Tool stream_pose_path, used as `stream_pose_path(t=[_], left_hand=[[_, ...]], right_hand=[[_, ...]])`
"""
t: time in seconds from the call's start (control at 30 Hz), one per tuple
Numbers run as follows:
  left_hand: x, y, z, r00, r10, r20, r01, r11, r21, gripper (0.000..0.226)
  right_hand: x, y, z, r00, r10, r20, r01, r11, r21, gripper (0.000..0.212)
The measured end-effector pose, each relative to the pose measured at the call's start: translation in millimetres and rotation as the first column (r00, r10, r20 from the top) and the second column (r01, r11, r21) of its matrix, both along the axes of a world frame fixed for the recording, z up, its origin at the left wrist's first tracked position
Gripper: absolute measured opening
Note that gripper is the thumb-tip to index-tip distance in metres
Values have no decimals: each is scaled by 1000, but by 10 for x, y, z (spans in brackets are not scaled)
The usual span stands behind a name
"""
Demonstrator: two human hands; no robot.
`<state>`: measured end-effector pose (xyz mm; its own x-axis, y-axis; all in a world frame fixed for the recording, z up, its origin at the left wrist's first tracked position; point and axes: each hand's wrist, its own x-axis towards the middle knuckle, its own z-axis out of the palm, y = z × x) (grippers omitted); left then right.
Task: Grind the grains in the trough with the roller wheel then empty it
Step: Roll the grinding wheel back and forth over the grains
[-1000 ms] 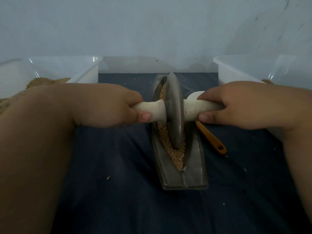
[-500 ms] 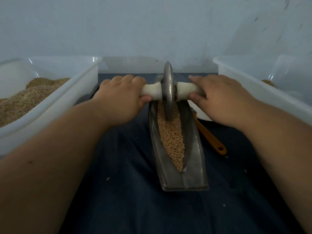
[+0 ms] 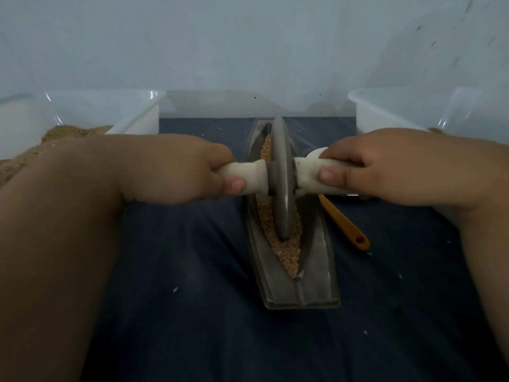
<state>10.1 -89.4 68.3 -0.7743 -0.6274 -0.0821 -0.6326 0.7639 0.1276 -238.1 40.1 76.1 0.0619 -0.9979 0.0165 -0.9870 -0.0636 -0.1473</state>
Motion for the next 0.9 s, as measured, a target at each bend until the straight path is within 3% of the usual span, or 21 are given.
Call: stream_pose_path(t=[0.13, 0.23, 0.43, 0.6, 0.73, 0.8, 0.9], left_hand=[[-126, -90, -166, 992, -23, -124, -17, 949, -315, 43], [-229, -145, -313, 976, 12, -219, -123, 857, -500, 44], [-213, -186, -377, 969, 59, -241, -153, 906, -395, 47], [-71, -50, -97, 999, 42, -25, -45, 992, -117, 41], [73, 91, 77, 992, 12, 128, -13, 1000, 7, 63], [92, 120, 83, 991, -4, 131, 3, 1000, 8, 59], [68, 121, 84, 994, 18, 112, -22, 999, 35, 73]], right_hand=[[-76, -224, -247, 991, -110, 82, 125, 970, -207, 43], [-53, -365, -391, 980, -197, -26, 173, 910, -376, 45], [-17, -329, -366, 974, -190, -127, 122, 902, -414, 56], [26, -92, -101, 984, -87, -159, 43, 964, -261, 58], [19, 93, 88, 998, 13, -59, -19, 993, -115, 53], [28, 125, 128, 999, 24, -27, -26, 998, -60, 53], [27, 86, 97, 1000, -2, -12, 1, 1000, -23, 62]])
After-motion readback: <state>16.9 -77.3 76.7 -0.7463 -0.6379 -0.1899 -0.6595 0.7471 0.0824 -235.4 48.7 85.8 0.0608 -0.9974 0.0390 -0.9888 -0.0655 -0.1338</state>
